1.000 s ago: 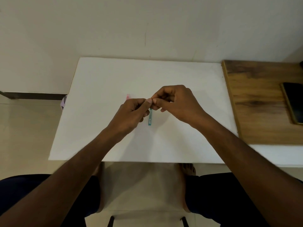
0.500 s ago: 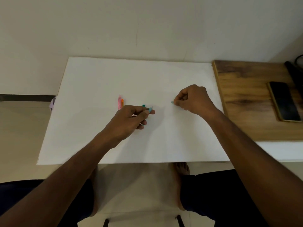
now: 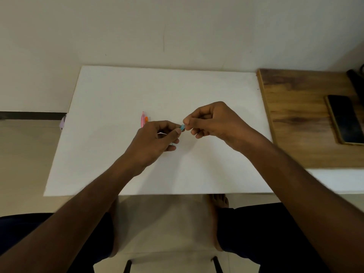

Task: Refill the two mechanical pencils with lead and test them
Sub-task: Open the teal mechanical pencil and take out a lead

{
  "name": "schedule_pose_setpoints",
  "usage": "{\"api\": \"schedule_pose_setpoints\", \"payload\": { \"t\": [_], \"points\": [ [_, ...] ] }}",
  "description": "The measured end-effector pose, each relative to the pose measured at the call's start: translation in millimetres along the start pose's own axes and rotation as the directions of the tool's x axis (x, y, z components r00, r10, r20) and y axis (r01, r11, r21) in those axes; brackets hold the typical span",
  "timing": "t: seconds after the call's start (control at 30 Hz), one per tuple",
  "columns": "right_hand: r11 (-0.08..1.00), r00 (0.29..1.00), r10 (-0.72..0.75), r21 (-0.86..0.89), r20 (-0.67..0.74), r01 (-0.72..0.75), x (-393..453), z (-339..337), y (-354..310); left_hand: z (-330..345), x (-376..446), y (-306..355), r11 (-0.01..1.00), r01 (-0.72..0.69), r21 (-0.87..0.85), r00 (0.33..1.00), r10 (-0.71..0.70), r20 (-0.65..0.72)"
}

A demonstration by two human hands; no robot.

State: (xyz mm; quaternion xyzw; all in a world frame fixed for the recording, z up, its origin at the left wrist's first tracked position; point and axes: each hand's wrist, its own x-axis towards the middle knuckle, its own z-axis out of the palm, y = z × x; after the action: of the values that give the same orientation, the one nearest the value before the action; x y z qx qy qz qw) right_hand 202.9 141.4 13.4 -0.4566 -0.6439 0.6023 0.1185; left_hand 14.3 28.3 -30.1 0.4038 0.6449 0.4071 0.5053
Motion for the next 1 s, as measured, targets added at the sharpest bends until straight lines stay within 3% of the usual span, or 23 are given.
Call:
{"api": "schedule_pose_setpoints", "payload": {
  "t": [0.17, 0.47, 0.6, 0.73, 0.87, 1.0],
  "points": [
    [0.999, 0.997, 0.044, -0.014, -0.065, -0.045, 1.6, 2.5, 3.9, 1.8, -0.1, -0.8, 1.0, -0.002, -0.004, 1.0, 0.002, 0.003],
    [0.99, 0.992, 0.125, -0.065, 0.002, -0.125, 9.3, -3.9, 1.9, 7.0, -4.9, 7.2, 0.996, 0.034, 0.086, 0.999, -0.034, 0.001],
    [0.985, 0.985, 0.136, -0.09, -0.107, -0.145, 11.4, -15.5, -0.8, 9.8, -5.5, 7.2, 0.99, 0.075, 0.119, 0.996, -0.079, 0.032],
    [0.943, 0.916, -0.099, -0.33, -0.39, -0.038, 12.0, -44.2, 3.4, 15.8, -7.1, 6.4, 0.995, 0.088, 0.038, 0.996, -0.089, 0.007],
    [0.894, 0.951, 0.027, -0.418, -0.309, -0.161, 16.0, -49.3, 17.2, 25.4, -5.2, 7.2, 0.994, 0.112, -0.022, 0.993, -0.112, -0.031],
    [0.784, 0.948, 0.058, -0.573, -0.312, -0.237, 27.2, -41.8, 31.2, 41.0, 3.7, 9.2, 0.99, 0.109, 0.088, 0.993, -0.103, -0.064]
  ]
}}
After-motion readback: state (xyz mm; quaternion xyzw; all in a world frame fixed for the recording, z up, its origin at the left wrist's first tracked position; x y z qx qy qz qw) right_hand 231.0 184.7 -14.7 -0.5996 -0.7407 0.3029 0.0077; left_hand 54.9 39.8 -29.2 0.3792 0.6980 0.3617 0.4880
